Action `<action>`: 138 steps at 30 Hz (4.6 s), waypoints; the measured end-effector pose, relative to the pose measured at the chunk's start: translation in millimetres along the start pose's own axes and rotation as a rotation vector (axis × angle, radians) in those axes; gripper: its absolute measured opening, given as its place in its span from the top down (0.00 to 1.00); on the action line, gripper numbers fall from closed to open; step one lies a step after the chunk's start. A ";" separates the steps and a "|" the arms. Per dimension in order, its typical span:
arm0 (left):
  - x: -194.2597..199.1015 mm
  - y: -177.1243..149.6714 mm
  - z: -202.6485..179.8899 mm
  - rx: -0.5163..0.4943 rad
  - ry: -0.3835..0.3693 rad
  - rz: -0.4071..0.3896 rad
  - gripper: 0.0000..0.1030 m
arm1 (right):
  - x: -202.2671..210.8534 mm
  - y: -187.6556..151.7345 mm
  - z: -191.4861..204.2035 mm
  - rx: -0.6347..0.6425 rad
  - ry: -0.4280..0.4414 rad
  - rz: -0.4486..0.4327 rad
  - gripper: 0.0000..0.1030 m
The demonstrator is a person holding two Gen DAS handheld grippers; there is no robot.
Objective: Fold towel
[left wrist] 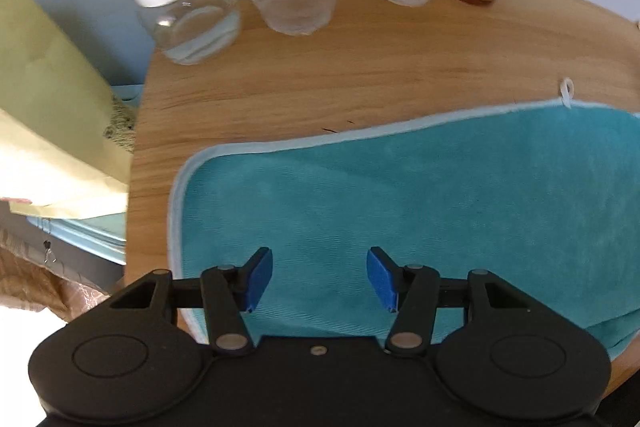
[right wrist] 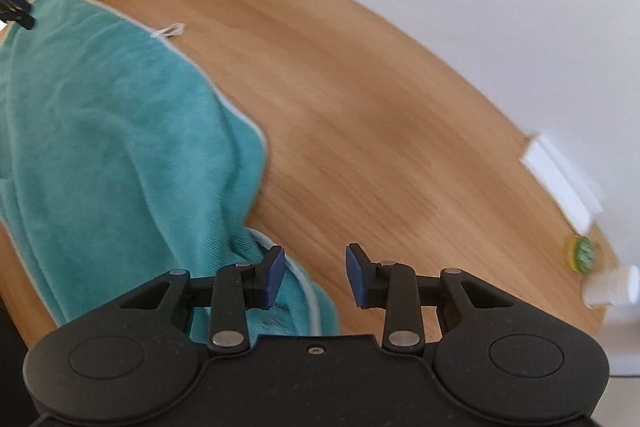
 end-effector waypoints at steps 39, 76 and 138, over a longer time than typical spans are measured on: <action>-23.6 59.7 -3.3 0.054 0.127 -0.023 0.39 | -7.9 -67.0 -144.2 -0.578 -0.319 -0.031 0.98; 35.4 -18.8 -28.9 0.139 -0.012 -0.056 0.34 | 32.5 -124.2 -30.4 -0.687 -0.177 0.044 0.64; 65.4 -146.6 -14.5 0.787 0.232 0.046 0.46 | 22.7 -158.6 -48.0 -0.573 -0.253 0.072 0.51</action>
Point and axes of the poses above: each gripper's, at about its wrist camera, not at the fingertips, and x roughly against the way its jaws point, z to its left, y to its top, the point moved 6 cm from there along -x, roughly the way its jaws point, and after that the axes turned 7 degrees about -y, right-handed, at the moved point
